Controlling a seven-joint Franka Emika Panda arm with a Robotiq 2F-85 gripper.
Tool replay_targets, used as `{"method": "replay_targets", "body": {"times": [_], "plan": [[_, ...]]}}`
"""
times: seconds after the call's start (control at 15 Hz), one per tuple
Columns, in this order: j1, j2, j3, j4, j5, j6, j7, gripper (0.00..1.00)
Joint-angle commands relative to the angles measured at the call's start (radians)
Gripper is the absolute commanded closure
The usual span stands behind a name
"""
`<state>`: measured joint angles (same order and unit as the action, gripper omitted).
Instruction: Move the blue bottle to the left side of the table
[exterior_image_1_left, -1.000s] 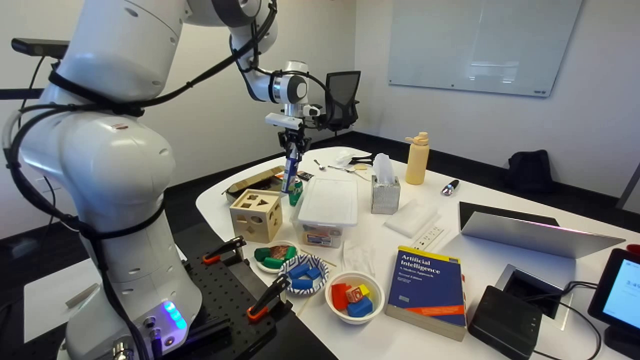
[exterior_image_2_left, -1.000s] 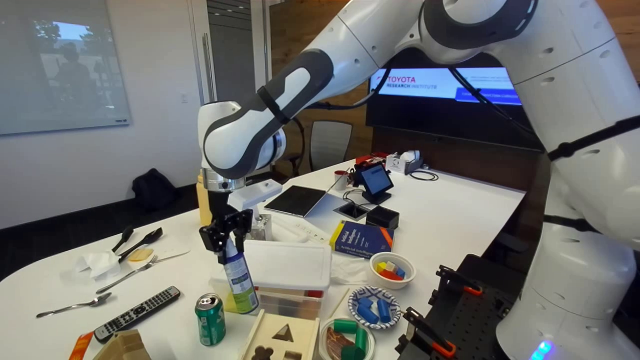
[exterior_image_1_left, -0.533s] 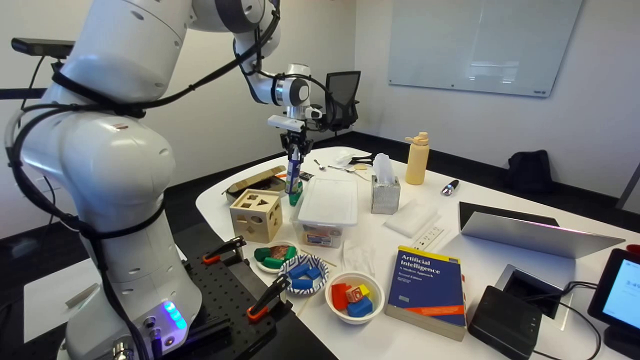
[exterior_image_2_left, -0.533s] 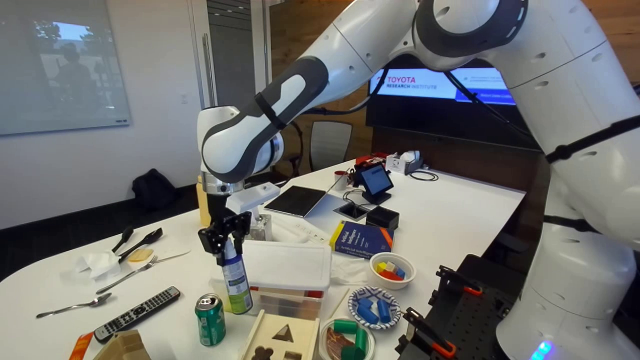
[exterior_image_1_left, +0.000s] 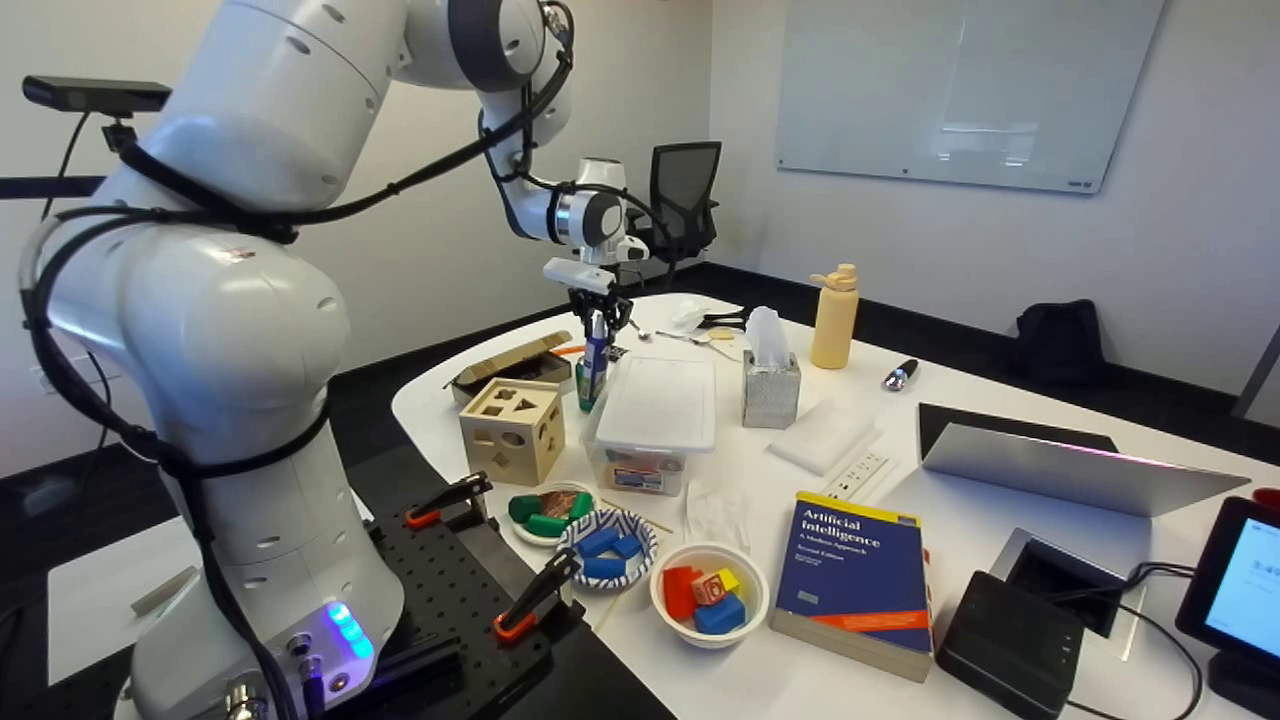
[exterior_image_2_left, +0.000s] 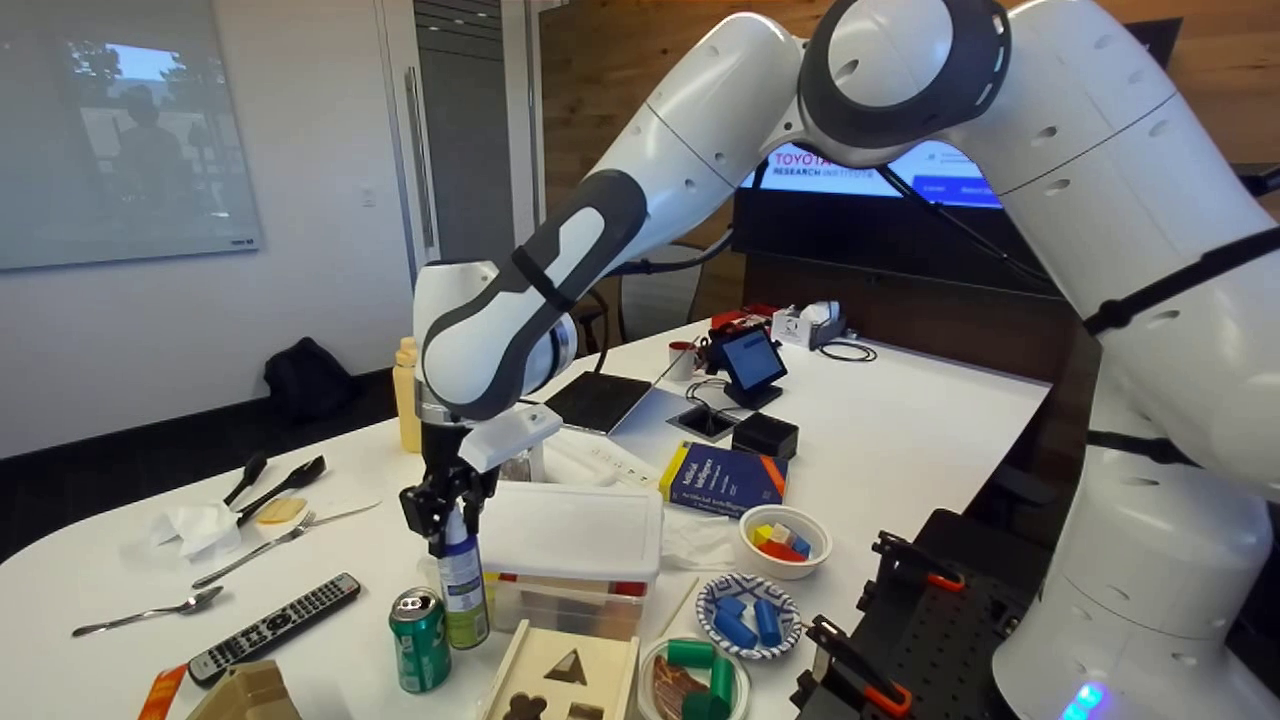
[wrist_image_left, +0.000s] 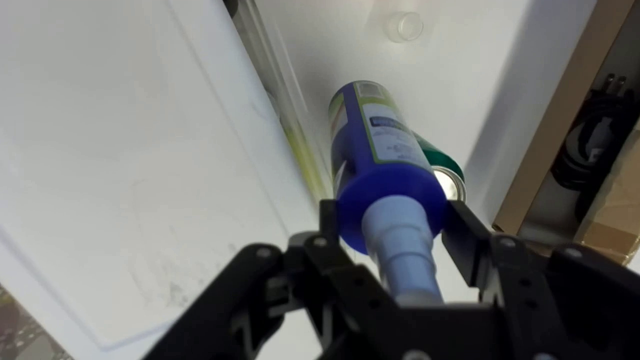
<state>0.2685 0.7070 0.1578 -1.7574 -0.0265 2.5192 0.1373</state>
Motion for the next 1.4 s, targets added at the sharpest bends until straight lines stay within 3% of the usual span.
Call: {"method": "replay_targets", "body": {"times": [0.0, 0.27, 0.6, 0.67, 0.73, 0.93, 1.2, 1.33], "plan": [[-0.004, -0.009, -0.004, -0.066, 0.004, 0.11, -0.029, 0.7], [-0.003, 0.004, -0.011, -0.128, -0.001, 0.231, -0.04, 0.7], [0.004, 0.001, -0.025, -0.202, -0.01, 0.291, -0.05, 0.7], [0.004, -0.001, -0.026, -0.216, -0.01, 0.291, -0.052, 0.2], [-0.003, -0.009, -0.02, -0.225, -0.006, 0.285, -0.057, 0.19], [-0.039, -0.041, 0.015, -0.25, 0.018, 0.234, -0.079, 0.01], [-0.12, -0.136, 0.079, -0.292, 0.073, 0.104, -0.134, 0.0], [-0.206, -0.235, 0.133, -0.34, 0.14, -0.017, -0.222, 0.0]]}}
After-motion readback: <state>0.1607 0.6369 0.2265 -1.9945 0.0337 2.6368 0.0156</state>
